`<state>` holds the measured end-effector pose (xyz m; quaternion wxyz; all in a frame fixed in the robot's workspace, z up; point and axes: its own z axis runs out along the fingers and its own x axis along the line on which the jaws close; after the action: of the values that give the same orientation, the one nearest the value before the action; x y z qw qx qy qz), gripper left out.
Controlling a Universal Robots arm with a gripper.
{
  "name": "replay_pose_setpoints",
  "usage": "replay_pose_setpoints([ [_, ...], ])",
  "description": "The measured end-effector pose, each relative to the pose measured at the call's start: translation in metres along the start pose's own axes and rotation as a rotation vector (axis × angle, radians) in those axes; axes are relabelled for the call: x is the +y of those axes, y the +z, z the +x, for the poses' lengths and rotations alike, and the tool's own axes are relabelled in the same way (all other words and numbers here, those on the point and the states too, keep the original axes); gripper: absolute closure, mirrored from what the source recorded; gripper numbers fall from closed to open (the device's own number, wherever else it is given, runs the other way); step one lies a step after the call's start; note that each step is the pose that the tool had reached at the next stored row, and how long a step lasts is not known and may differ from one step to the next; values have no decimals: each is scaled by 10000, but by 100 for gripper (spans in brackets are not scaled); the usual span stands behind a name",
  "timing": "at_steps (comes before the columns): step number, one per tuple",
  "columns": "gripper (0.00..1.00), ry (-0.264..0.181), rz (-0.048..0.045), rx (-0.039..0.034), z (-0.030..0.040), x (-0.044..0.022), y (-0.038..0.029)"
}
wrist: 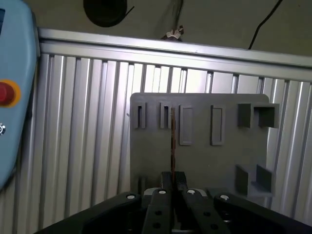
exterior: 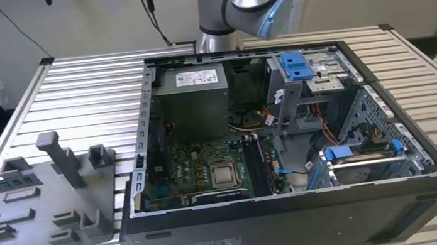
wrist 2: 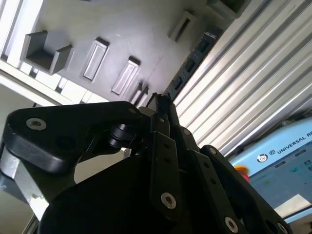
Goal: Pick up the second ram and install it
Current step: 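Pick up the second ram and move it above second insertion slot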
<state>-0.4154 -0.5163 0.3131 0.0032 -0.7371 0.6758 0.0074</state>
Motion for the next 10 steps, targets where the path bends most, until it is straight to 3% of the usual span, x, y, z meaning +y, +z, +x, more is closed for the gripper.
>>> replay_pose_setpoints([
  [10,85,0,0,0,-3,1,-182],
])
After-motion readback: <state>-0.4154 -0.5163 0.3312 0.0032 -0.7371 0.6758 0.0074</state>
